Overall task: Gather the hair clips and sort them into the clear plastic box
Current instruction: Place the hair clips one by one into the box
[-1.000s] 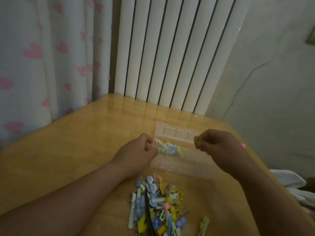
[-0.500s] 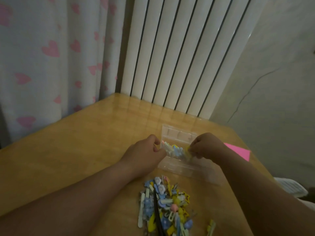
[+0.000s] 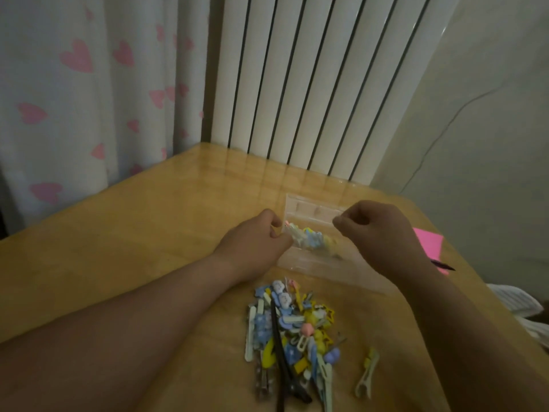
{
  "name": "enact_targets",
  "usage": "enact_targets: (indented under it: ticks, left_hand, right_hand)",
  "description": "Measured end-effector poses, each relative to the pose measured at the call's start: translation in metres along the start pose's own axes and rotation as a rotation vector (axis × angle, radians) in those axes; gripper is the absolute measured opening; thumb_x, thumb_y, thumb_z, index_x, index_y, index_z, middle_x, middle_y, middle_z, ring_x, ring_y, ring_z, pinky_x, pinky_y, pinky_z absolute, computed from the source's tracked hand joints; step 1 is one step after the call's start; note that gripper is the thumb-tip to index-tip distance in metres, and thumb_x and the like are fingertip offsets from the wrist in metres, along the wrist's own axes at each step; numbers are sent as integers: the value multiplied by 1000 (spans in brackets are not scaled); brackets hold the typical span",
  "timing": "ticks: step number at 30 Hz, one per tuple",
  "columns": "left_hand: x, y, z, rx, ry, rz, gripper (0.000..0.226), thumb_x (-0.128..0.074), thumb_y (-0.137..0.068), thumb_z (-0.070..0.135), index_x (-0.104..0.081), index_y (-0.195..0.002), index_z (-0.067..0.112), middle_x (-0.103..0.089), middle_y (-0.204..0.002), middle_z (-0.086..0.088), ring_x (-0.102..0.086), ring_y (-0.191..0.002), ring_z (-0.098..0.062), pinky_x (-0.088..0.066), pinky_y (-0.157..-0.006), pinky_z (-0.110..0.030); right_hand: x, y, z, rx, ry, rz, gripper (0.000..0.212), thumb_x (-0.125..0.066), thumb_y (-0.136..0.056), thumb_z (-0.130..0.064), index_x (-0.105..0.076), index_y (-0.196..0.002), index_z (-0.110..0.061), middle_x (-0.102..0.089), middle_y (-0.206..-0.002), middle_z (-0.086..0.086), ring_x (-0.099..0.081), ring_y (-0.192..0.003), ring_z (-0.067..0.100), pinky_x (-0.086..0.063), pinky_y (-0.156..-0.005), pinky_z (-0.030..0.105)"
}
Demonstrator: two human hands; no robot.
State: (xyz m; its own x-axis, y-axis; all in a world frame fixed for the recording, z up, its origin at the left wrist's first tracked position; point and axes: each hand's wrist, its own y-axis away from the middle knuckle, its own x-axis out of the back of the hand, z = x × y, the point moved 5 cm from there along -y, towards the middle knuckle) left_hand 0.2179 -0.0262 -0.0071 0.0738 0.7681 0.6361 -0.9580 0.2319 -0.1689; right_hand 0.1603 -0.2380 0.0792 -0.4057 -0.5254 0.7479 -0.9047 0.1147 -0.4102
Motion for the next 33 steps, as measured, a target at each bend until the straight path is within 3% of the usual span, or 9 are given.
enact_targets:
  ticks: [3, 5, 7, 10, 13, 19, 23, 30, 33]
  left_hand:
    - [1, 0, 3, -5, -6, 19, 45, -58, -99, 52, -55, -135, 26, -66, -100, 11, -66, -93, -17, -56, -86, -42]
    - [2, 0, 5, -3, 7, 32, 42, -59, -100, 49, -55, -134, 25, -67, -98, 10, -66, -91, -15, -56, -87, -42]
    - [3, 0, 7, -3, 19, 38, 40, -60, -101, 47, -56, -134, 24, -68, -96, 8, -66, -90, -14, -55, -86, -41]
    - [3, 1, 7, -6, 20, 40, 38, -60, -102, 45, -56, -133, 24, -68, -93, 7, -66, -87, -13, -53, -82, -40]
    - [2, 1, 6, -13, 22, 36, 38, -60, -101, 45, -57, -133, 23, -67, -94, 9, -65, -87, -11, -53, -81, -39]
    - [3, 0, 4, -12, 33, 31, 38, -60, -101, 46, -57, -132, 24, -67, -97, 9, -66, -90, -12, -54, -84, -41]
    - [3, 0, 3, -10, 40, 30, 37, -60, -102, 46, -57, -132, 25, -67, -97, 9, -66, -90, -12, -54, -85, -40]
    - [1, 0, 1, -15, 28, 17, 40, -58, -102, 50, -54, -135, 27, -66, -101, 12, -65, -91, -12, -53, -80, -38]
    - [0, 0, 0, -14, 32, 2, 41, -57, -102, 50, -53, -136, 27, -66, -101, 11, -65, -89, -13, -52, -75, -37]
  right_hand:
    - [1, 29, -22, 114, -41, -189, 12, -75, -94, -38, -75, -86, -30, -72, -76, -10, -66, -68, 5, -53, -61, 26]
    - [-7, 39, -27, 144, 37, -377, 6, -74, -94, -40, -77, -94, -34, -73, -83, -15, -67, -75, -2, -52, -65, 20]
    - [-16, 46, -30, 165, 134, -537, 17, -71, -94, -48, -76, -107, -38, -73, -93, -16, -67, -82, -7, -53, -69, 16]
    - [-28, 54, -35, 176, 193, -644, 38, -70, -90, -62, -72, -120, -38, -70, -96, -16, -67, -84, -1, -53, -71, 17]
    - [-35, 57, -35, 169, 184, -683, 41, -76, -86, -59, -71, -121, -37, -68, -93, -15, -66, -82, 2, -51, -68, 19]
    - [-28, 53, -28, 166, 182, -718, 21, -77, -93, -37, -70, -113, -37, -65, -96, -12, -62, -83, 4, -48, -67, 18]
    - [-26, 48, -24, 140, 83, -702, 15, -78, -92, -31, -70, -104, -36, -69, -96, -6, -66, -82, 8, -55, -69, 25]
    - [-17, 46, -19, 102, -91, -724, 6, -77, -95, -21, -75, -96, -27, -75, -95, -4, -65, -71, 2, -51, -60, 17]
    - [-15, 48, -19, 89, -98, -752, 8, -77, -95, -20, -75, -97, -27, -77, -97, 0, -72, -80, 11, -60, -66, 25]
